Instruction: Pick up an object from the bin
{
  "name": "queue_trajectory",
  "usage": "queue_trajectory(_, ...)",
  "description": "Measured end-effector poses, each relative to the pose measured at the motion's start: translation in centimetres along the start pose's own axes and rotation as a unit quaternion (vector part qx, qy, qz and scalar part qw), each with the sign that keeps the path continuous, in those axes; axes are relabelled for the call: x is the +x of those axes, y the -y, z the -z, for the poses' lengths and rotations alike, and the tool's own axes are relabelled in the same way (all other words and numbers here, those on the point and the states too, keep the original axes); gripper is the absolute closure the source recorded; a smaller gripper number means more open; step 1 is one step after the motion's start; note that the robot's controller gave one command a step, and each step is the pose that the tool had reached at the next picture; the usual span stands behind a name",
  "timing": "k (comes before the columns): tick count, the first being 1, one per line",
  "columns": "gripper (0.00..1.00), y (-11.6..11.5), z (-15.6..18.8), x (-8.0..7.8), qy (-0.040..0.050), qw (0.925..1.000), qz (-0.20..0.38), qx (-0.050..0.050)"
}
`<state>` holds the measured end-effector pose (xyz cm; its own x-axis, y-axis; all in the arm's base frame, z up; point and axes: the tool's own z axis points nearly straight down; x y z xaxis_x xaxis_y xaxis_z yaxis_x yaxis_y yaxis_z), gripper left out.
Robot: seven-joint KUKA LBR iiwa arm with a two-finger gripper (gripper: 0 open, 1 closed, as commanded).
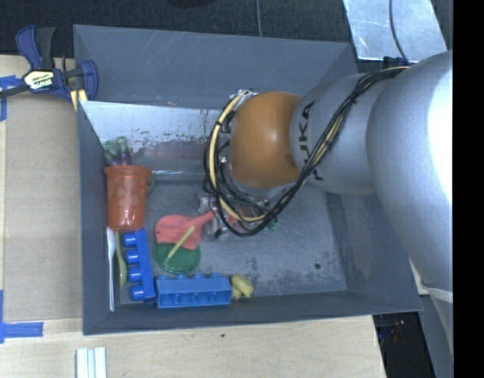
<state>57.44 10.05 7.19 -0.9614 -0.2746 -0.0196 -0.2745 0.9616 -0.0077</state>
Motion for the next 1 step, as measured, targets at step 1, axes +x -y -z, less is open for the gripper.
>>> queue_trajectory(1,1.00,0.00,0.00,0.00,0.0000,1.0000,0.000,0.000)
